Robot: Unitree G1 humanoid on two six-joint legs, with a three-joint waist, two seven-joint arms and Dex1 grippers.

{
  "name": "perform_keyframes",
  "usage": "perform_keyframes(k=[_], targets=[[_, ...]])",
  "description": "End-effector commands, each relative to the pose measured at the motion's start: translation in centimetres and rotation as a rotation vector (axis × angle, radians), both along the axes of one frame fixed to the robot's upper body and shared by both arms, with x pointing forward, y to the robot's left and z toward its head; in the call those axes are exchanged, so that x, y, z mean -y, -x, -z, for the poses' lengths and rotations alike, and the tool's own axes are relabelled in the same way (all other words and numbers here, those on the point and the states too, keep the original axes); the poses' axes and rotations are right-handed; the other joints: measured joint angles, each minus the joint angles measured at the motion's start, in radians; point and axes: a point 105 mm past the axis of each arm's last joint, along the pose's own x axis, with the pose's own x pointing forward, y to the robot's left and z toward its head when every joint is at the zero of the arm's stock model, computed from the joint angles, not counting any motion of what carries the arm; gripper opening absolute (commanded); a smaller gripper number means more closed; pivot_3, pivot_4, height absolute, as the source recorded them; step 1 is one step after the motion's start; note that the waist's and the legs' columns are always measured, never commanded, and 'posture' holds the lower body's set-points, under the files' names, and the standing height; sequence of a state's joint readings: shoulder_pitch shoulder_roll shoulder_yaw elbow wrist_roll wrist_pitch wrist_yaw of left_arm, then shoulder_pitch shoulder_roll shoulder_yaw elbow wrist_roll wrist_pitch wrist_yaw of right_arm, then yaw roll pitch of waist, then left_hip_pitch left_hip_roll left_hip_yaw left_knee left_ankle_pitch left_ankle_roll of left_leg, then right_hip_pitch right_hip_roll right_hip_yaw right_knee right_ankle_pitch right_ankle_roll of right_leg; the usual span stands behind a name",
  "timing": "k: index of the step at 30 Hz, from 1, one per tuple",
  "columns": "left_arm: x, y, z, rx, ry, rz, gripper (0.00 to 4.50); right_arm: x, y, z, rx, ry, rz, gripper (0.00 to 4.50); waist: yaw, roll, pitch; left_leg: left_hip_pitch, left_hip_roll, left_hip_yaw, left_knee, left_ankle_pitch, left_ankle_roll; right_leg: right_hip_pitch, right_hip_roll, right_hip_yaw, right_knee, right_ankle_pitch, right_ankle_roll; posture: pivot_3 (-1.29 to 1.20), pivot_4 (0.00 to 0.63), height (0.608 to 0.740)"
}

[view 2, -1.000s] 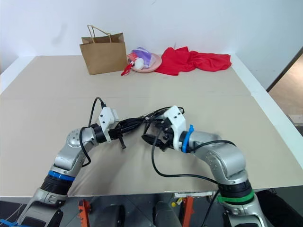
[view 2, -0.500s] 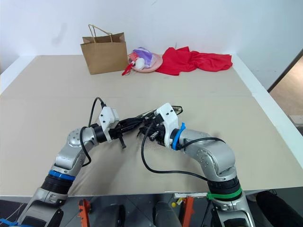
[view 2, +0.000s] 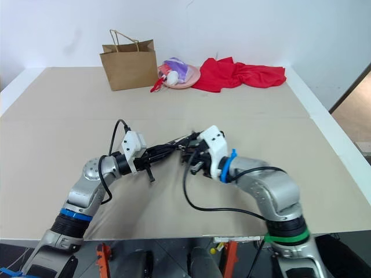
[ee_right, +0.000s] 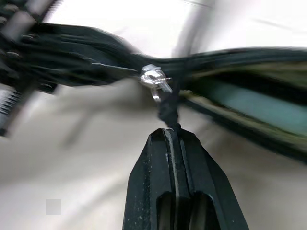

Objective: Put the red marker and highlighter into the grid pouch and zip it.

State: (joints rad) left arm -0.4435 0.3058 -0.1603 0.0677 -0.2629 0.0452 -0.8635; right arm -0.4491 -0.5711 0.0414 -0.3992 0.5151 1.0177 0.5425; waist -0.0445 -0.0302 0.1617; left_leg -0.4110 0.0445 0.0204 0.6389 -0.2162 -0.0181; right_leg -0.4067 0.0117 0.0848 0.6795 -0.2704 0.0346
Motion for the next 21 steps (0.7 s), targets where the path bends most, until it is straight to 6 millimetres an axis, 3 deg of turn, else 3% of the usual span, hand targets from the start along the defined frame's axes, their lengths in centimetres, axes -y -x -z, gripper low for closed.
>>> perform_keyframes(k=[1, 8, 16, 19, 21], targets=[[-0.4, 0.0, -1.3, 0.051, 0.014, -0.01, 0.0, 4.7, -1.2, -1.1, 0.062, 0.063, 0.133, 0.08, 0.0, 0.0, 0.0, 0.0, 0.0, 0.0, 0.0, 0.0, 0.0, 0.0, 0.0, 0.0, 0.0, 0.0, 0.0, 0.0, 0.15, 0.74], [-0.5, 0.1, -1.2, 0.05, 0.012, -0.01, 0.0, 10.0, -2.1, -2.6, 0.116, 0.137, 0.259, 0.08, -0.002, 0.0, 0.0, 0.001, 0.001, 0.0, -0.001, 0.0, 0.0, 0.0, 0.002, 0.001, 0.0, 0.0, 0.0, 0.0, 0.15, 0.74], [-0.5, 0.1, -1.2, 0.05, 0.008, -0.005, 0.0, 9.8, -1.9, -2.2, 0.106, 0.13, 0.23, 0.08, -0.001, 0.0, 0.0, 0.001, 0.001, 0.001, -0.001, 0.0, 0.0, 0.0, 0.001, 0.001, 0.0, 0.0, 0.0, 0.0, 0.15, 0.74], [-0.6, 0.1, -1.4, 0.05, 0.022, -0.004, 0.0, 8.1, -0.8, -1.8, 0.087, 0.095, 0.132, 1.02, -0.001, 0.0, 0.0, 0.001, 0.001, 0.001, -0.001, 0.0, 0.0, 0.0, 0.001, 0.001, 0.0, 0.0, 0.0, 0.0, 0.15, 0.74], [-0.6, 0.2, -1.5, 0.049, 0.037, 0.0, 0.0, 7.2, 0.0, -1.7, 0.072, 0.069, 0.067, 2.07, -0.001, 0.0, 0.0, 0.001, 0.001, 0.001, -0.001, 0.0, 0.0, 0.0, 0.001, 0.001, 0.0, -0.001, 0.0, 0.0, 0.15, 0.74]])
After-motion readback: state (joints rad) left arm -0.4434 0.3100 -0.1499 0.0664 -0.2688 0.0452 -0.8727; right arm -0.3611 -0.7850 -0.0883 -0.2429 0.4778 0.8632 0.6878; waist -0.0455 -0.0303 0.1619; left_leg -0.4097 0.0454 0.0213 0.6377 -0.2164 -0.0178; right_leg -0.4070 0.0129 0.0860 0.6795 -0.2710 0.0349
